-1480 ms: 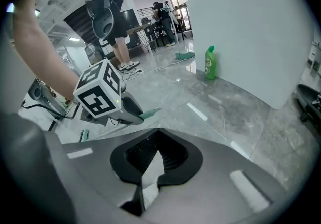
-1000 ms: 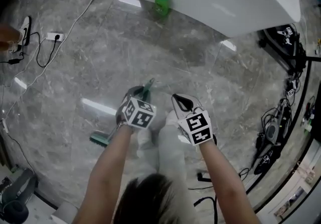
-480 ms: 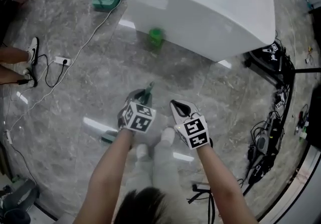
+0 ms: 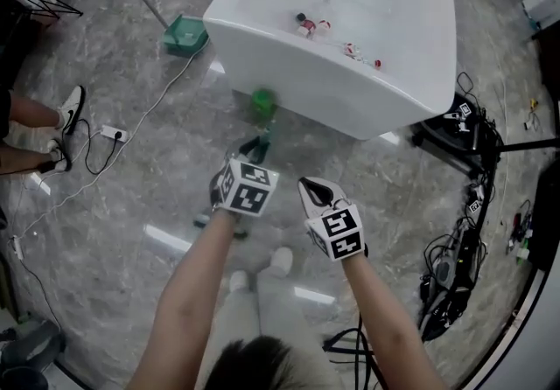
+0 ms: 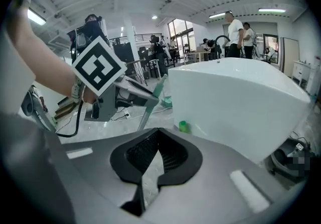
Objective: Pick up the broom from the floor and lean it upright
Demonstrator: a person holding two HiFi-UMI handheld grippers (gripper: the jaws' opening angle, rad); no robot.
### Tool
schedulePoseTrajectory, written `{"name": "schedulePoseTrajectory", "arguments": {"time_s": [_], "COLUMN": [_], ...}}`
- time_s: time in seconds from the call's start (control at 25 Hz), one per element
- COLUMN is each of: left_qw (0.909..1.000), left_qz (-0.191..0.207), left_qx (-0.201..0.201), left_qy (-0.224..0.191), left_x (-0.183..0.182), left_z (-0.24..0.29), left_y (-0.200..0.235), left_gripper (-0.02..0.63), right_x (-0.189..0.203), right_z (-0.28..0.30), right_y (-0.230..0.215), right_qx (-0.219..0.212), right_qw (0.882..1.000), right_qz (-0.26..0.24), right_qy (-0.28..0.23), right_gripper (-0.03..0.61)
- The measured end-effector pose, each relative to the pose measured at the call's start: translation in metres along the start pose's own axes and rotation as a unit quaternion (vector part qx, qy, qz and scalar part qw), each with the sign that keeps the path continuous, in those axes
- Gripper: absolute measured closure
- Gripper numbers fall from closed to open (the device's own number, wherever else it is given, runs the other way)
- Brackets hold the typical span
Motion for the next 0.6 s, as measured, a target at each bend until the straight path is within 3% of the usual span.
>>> {"name": "schedulePoseTrajectory", "arguments": {"time_s": [0.36, 0.6], "left_qw": [0.9988, 0.9973], "left_qz": [-0.012, -0.011], "left_qx": [-0.021, -0.014], "left_qy": [-0.042, -0.072], "left_x": [-0.083, -0.138], "left_z": [0.016, 0.040], "left_y": [0.025, 0.040], "left_gripper": [0.531, 0.529], "right_x": [-0.042, -0.051], "right_z": [-0.009, -0.003], "right_y": [-0.033, -0.054], "right_qx": [0.018, 0.038], "right_qw": [0.999, 0.998], "right_qz": [0.010, 0.032], "right_qy": [-0.035, -0.037], "right_gripper": [0.576, 0.577]}}
Point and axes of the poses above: the fingertips, and each gripper's own axes: z forward along the fingers, y to its left, x out of its underside, the point moved 10 cm from there along -z, backward along the fingers, and after that the axes turned 3 degrees about -x, right-handed, at the moved point
